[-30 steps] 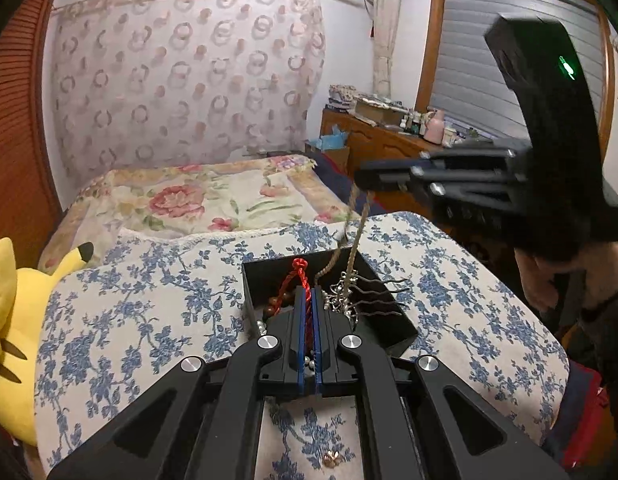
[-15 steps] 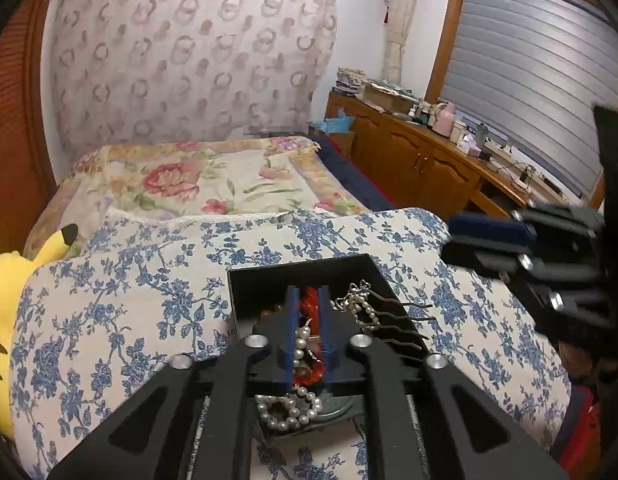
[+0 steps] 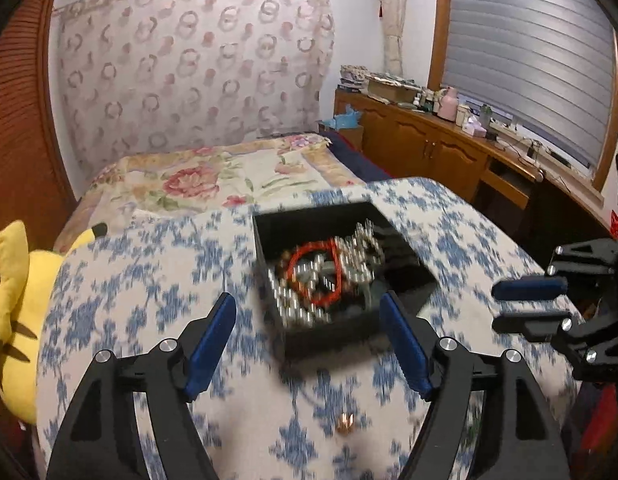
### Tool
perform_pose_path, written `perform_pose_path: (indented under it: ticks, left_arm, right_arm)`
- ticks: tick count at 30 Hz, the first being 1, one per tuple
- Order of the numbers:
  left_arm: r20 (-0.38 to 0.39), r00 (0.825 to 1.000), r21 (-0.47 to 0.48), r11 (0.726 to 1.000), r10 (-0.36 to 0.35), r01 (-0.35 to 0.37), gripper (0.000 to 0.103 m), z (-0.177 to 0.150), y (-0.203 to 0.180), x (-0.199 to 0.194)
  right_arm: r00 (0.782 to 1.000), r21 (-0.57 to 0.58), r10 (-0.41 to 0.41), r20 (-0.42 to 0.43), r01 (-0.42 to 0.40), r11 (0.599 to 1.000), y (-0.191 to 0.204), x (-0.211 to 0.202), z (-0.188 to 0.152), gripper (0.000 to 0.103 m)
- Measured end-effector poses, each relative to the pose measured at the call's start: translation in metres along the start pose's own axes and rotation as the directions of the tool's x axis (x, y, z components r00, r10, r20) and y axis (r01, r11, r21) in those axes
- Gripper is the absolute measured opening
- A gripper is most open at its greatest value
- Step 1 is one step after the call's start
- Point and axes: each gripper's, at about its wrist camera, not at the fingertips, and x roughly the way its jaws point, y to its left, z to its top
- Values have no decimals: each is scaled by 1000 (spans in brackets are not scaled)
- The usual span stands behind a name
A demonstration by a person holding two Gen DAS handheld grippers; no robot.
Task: Organize jewelry
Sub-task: 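Grasp the green-stone pendant chain on the cloth with the right tool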
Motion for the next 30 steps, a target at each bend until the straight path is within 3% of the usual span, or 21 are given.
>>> perform_pose_path:
  ticks: [9,14,19,23,30]
  left_arm:
    - [-42,999,-30,1000,-9,8,72,-43,6,-16]
    - [-45,999,-28,999,-19,18,72,-56,2,-25]
    - [-46,999,-24,999,-28,26,72,-62,-2,-31]
    - [-41,999,-32,999,-34,33,72,-64,-2,-34]
    - [-41,998,-50,998,-47,45,72,-67,-1,-35]
  right_arm:
    - [989,-37,94,-113,-98,994,41,8,-45,25]
    - [976,-73,135,-170,-149,986,52,17,-45,25]
    - [967,-92,126,-222,-149,985,48,28,-44,25]
    - [963,-106,123,-242,-152,983,43,29,-42,37]
    - [949,-124,130,-288,-171,977,38,33,-46,38]
